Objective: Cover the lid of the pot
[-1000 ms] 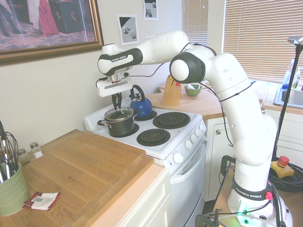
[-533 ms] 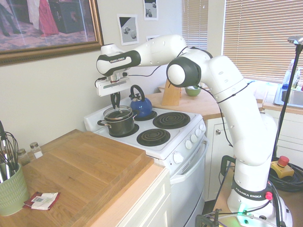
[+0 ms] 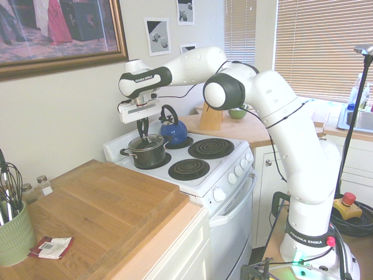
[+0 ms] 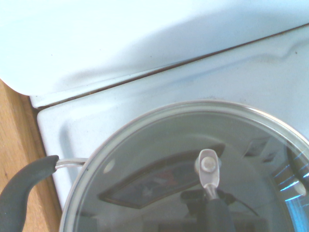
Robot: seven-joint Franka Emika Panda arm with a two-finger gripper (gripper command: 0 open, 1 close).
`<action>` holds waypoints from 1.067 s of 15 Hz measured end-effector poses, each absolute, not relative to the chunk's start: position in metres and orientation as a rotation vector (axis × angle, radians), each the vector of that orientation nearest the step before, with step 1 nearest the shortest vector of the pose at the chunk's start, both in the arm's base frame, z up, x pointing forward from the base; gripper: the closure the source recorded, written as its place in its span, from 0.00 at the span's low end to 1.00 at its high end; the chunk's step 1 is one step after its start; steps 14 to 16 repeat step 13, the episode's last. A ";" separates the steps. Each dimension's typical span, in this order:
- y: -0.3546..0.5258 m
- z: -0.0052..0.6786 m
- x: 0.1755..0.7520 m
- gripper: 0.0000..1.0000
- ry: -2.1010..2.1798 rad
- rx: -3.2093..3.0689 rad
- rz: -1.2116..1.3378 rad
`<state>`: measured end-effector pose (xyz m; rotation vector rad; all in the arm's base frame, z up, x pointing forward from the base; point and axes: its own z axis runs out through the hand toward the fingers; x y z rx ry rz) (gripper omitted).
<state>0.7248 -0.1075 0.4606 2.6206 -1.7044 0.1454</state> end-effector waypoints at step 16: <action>-0.087 0.507 0.703 0.00 -1.673 2.650 0.200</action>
